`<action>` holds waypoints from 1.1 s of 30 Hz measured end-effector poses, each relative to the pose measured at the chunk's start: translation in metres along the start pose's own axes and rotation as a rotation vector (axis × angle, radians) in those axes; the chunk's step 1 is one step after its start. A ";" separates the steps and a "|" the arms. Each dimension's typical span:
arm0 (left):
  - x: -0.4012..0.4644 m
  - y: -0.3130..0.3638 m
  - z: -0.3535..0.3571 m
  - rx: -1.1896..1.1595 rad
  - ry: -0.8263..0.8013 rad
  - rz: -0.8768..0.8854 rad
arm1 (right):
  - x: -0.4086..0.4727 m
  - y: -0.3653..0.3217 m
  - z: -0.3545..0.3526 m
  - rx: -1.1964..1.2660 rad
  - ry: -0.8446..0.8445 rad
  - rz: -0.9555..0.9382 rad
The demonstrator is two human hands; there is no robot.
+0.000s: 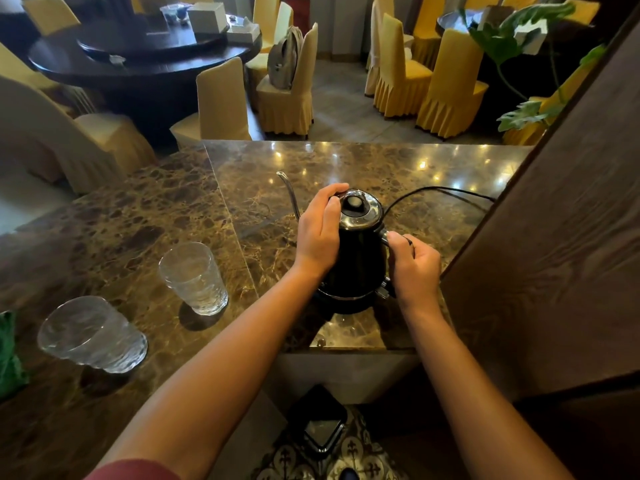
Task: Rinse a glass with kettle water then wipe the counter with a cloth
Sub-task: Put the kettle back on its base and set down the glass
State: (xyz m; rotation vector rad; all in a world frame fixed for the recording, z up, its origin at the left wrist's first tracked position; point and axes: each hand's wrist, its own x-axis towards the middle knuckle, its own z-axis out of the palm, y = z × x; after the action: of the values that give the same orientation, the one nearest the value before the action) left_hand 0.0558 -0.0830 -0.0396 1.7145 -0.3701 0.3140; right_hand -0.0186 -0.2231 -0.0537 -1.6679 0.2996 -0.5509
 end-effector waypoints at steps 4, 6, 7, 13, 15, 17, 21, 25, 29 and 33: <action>-0.001 0.002 -0.002 0.018 -0.016 -0.004 | 0.000 0.000 0.000 -0.011 -0.001 0.001; -0.001 0.003 -0.002 0.025 -0.016 -0.005 | 0.000 -0.001 0.000 -0.014 -0.004 0.007; 0.000 0.004 -0.002 0.025 -0.016 -0.007 | -0.001 -0.002 -0.001 -0.016 -0.009 0.011; -0.008 0.015 -0.020 0.030 0.020 -0.017 | -0.008 -0.014 -0.008 -0.170 -0.045 0.059; -0.013 0.022 -0.031 0.047 0.037 0.000 | -0.010 -0.020 -0.010 -0.253 -0.019 0.041; -0.020 0.028 -0.046 0.059 0.052 0.047 | -0.013 -0.028 -0.013 -0.339 0.057 -0.069; -0.054 0.040 -0.092 0.151 0.081 0.152 | -0.036 -0.062 -0.010 -0.419 0.112 -0.457; -0.087 0.052 -0.152 0.346 0.083 0.197 | -0.075 -0.091 0.012 -0.386 -0.053 -0.620; -0.121 0.075 -0.211 0.569 0.179 0.255 | -0.114 -0.103 0.049 -0.407 -0.183 -0.644; -0.155 0.080 -0.260 0.714 0.147 0.237 | -0.144 -0.106 0.085 -0.412 -0.328 -0.712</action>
State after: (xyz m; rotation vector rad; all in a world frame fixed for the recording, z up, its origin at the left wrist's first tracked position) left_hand -0.1189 0.1713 0.0140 2.3264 -0.3773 0.8148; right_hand -0.1093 -0.0604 0.0152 -2.2321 -0.4752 -0.7534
